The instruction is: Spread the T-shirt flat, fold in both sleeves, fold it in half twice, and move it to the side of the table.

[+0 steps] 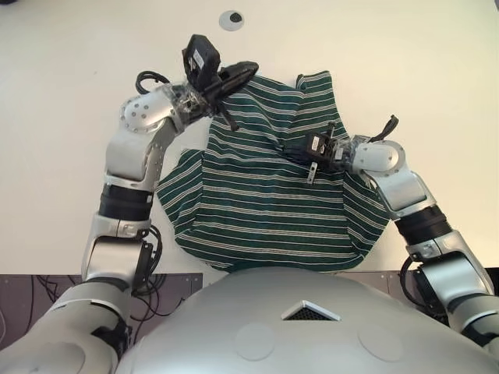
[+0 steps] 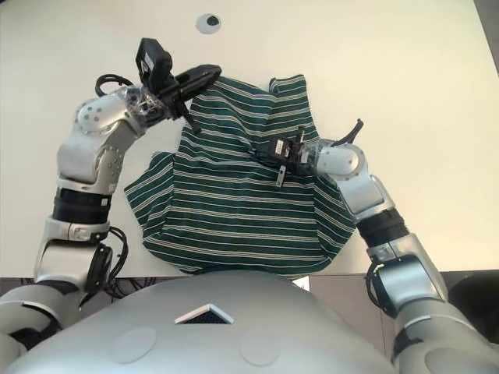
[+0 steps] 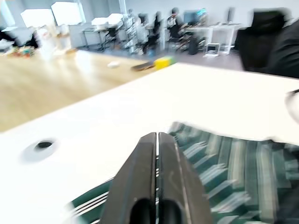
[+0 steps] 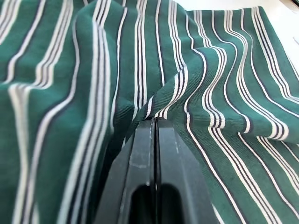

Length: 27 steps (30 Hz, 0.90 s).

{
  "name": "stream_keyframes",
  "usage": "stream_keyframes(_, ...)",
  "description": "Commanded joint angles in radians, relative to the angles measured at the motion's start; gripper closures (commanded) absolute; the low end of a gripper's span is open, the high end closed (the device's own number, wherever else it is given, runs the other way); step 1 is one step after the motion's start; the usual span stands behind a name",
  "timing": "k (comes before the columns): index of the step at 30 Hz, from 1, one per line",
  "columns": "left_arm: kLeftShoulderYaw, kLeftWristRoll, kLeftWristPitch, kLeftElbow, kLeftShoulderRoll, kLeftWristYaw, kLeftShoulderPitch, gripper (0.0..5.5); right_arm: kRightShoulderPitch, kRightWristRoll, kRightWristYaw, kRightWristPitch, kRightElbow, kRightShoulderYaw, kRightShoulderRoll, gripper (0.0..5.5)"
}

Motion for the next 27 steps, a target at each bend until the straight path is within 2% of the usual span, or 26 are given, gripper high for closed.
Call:
stream_keyframes(1,-0.018,0.095,-0.060,0.201,-0.027,0.025,-0.090,5.49,0.076,-0.093,-0.025,0.081,0.067,0.045,-0.018,5.50)
stream_keyframes(6,-0.047,0.198,-0.140,0.395,-0.034,0.030,-0.120,5.49,0.039,-0.083,-0.138,0.079,0.110,0.000,0.044,5.50)
stream_keyframes(8,-0.082,0.266,-0.169,0.494,-0.035,0.039,-0.135,5.49,0.019,0.006,-0.178,0.095,0.085,-0.085,0.092,5.50)
stream_keyframes(12,-0.121,0.342,-0.202,0.635,-0.042,0.026,-0.162,5.49,0.010,0.206,-0.144,0.192,-0.057,-0.223,0.126,5.50)
stream_keyframes(16,-0.142,0.400,-0.242,0.746,-0.045,0.050,-0.185,5.49,-0.032,0.273,-0.164,0.282,-0.074,-0.303,0.131,5.50)
stream_keyframes(21,-0.126,0.410,-0.266,0.799,-0.048,0.073,-0.210,5.49,-0.111,0.142,-0.251,0.273,0.157,-0.276,0.130,5.50)
stream_keyframes(27,-0.094,0.411,-0.274,0.840,-0.044,0.115,-0.232,5.49,-0.184,0.032,-0.262,0.213,0.402,-0.205,0.160,5.50)
